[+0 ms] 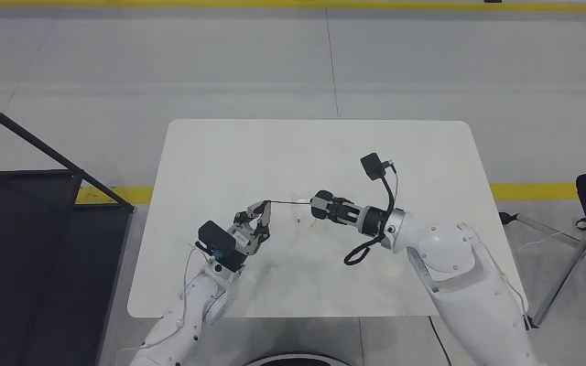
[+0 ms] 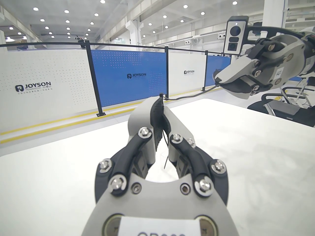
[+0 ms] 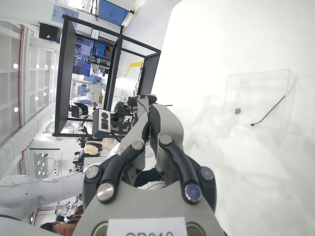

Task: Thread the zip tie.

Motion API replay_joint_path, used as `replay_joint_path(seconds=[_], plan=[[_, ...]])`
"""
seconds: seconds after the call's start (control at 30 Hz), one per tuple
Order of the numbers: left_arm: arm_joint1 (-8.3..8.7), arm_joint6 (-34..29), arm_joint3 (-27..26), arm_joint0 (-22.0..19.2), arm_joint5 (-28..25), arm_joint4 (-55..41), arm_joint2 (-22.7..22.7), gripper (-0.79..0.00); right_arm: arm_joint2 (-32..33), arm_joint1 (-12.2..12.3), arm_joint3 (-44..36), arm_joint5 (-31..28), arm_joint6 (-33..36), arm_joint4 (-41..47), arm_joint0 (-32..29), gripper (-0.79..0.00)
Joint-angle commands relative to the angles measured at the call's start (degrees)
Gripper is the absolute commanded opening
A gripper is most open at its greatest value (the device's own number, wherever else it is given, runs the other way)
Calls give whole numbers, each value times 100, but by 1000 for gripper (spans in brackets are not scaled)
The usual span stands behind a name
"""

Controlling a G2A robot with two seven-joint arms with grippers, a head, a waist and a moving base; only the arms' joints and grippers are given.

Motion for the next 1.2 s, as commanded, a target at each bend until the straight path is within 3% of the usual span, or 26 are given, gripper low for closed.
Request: replay_joint_path(seconds=[0.0,1.17], plan=[[0,0,0,0,0,0,0,-785,-4,-2,1,3,1,19,5,-785],[-28,-205,-112,62,5,17,-50,-785,55,26,-139,-113,-1,-29,-154,-785]])
